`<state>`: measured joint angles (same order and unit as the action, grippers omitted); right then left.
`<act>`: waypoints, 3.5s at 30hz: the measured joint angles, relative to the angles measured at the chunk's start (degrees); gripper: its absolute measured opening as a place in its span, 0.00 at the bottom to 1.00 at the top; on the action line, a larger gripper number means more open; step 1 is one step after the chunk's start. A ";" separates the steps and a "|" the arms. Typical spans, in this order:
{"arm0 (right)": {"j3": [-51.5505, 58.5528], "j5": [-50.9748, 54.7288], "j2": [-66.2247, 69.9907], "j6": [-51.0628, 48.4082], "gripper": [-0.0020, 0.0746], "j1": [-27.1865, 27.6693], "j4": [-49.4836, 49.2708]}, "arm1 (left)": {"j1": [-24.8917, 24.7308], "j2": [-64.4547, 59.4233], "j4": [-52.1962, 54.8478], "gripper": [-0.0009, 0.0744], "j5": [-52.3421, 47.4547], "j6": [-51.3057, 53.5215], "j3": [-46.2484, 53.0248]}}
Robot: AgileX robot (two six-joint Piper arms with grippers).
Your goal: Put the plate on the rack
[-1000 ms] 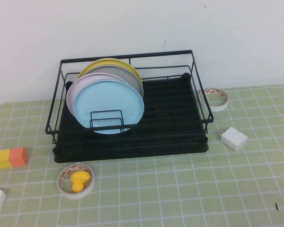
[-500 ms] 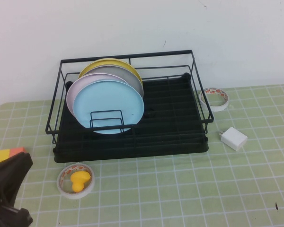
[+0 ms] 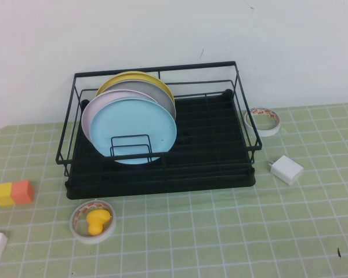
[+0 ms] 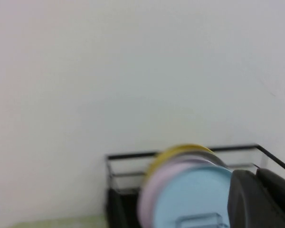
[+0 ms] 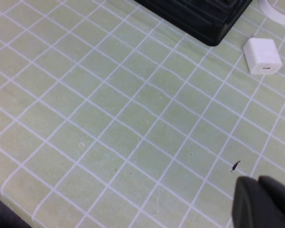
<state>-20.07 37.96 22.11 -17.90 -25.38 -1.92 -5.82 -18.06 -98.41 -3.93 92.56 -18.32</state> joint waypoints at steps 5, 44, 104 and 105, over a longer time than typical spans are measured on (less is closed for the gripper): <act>0.00 0.00 0.00 0.09 0.03 0.00 0.00 | 0.00 5.23 -0.65 0.01 6.00 4.50 0.00; 0.35 0.00 0.00 0.22 0.03 0.00 -0.99 | 0.00 18.92 49.35 0.01 14.02 -39.45 17.95; 4.31 -4.17 -11.36 -7.37 0.03 10.99 -1.00 | 0.00 18.92 96.94 0.01 -14.11 -100.19 19.34; 5.62 -5.88 -12.49 -7.75 0.03 12.58 -1.00 | 0.00 18.92 96.94 0.01 -14.11 -100.19 19.34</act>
<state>-14.45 32.08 9.62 -25.65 -12.80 -2.92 -5.82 0.86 -1.47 -18.04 -7.63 1.02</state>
